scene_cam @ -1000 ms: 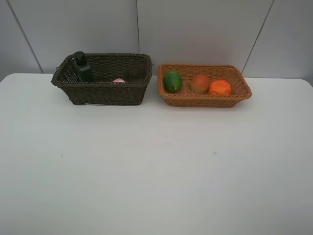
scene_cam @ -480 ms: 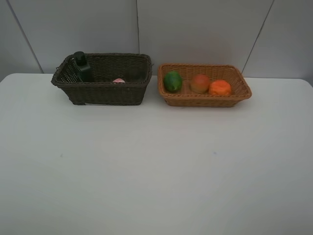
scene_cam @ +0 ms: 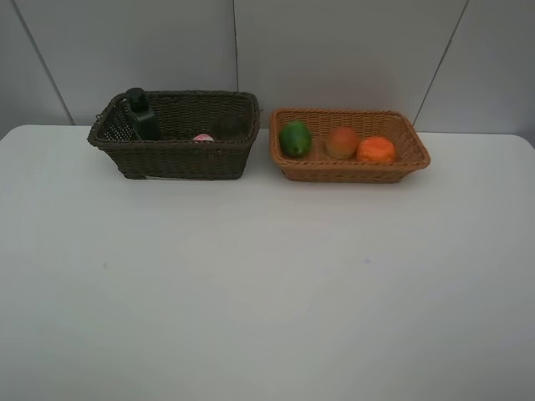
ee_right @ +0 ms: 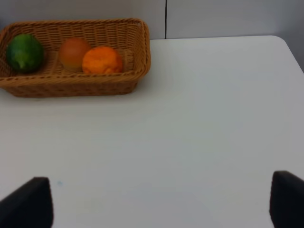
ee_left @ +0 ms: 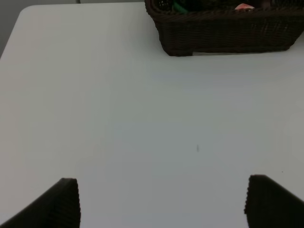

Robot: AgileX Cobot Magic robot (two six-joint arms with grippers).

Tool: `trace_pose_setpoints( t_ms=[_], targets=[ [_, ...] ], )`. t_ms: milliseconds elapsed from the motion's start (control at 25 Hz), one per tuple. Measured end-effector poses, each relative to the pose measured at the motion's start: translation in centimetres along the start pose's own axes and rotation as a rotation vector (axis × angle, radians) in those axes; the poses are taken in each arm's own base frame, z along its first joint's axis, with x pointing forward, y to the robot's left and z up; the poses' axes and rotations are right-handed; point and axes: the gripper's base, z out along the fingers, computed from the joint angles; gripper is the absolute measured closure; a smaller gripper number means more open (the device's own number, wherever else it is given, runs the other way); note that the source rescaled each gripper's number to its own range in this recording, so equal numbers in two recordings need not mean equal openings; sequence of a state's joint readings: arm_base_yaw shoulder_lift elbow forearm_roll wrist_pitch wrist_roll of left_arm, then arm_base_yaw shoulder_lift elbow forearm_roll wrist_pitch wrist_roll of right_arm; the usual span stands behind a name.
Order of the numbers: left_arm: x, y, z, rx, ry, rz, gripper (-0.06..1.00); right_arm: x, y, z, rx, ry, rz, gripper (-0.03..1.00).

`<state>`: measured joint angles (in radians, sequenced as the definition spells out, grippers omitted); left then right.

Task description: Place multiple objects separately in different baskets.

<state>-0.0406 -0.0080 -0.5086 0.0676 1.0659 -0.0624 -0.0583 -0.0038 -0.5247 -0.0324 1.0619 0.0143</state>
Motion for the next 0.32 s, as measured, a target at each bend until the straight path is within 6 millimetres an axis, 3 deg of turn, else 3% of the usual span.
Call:
trace_pose_setpoints(
  t_ms=[320],
  targets=[
    [0.01,0.0,0.01,0.0,0.0,0.0,0.04,0.0,0.0,0.0,0.0,0.0,0.0,-0.02]
  ],
)
